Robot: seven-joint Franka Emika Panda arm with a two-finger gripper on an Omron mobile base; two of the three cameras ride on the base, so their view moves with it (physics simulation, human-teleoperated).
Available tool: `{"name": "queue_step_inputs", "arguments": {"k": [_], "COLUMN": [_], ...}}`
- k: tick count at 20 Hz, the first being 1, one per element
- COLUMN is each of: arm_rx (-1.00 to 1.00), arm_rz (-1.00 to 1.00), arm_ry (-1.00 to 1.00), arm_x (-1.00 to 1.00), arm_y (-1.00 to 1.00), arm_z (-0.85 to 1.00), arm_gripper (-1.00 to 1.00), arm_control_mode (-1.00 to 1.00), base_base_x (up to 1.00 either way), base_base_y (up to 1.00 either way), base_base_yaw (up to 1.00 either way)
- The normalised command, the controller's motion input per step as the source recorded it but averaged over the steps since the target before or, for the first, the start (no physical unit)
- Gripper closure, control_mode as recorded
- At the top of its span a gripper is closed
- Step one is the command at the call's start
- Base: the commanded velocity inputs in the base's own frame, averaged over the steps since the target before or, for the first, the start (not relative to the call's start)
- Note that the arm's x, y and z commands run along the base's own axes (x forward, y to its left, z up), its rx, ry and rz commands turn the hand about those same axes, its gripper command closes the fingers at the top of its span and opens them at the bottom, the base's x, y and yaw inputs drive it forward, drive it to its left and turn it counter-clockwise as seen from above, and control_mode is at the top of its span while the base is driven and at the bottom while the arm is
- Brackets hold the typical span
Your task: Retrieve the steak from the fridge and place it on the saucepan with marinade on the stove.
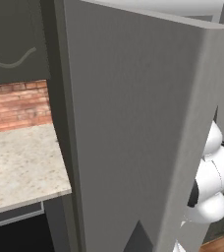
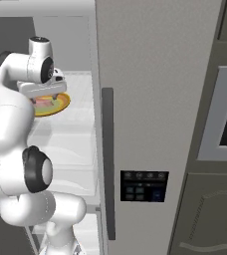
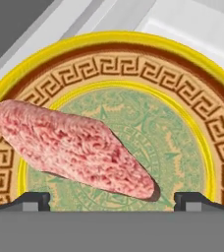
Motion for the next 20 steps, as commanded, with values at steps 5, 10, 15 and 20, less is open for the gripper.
{"name": "queue_step_inputs", "arguments": {"k": [5, 10, 15, 20], "arm_rx": [-0.05, -0.07, -0.01, 0.0], "arm_rz": [0.23, 0.15, 0.0, 0.0], "arm_ry": [0.0, -0.03, -0.02, -0.04], "arm_x": [0.0, 0.0, 0.05, 0.09], "arm_y": [0.0, 0.0, 0.0, 0.0], "arm_z": [0.0, -0.01, 0.0, -0.03], "arm_gripper": [-1.0, -1.0, -1.0, -1.0], "arm_control_mode": [-1.0, -1.0, -1.0, -1.0], "base_base_x": [0.0, 0.0, 0.0, 0.0], "base_base_y": [0.0, 0.0, 0.0, 0.0], "base_base_yaw": [0.0, 0.0, 0.0, 0.0]}}
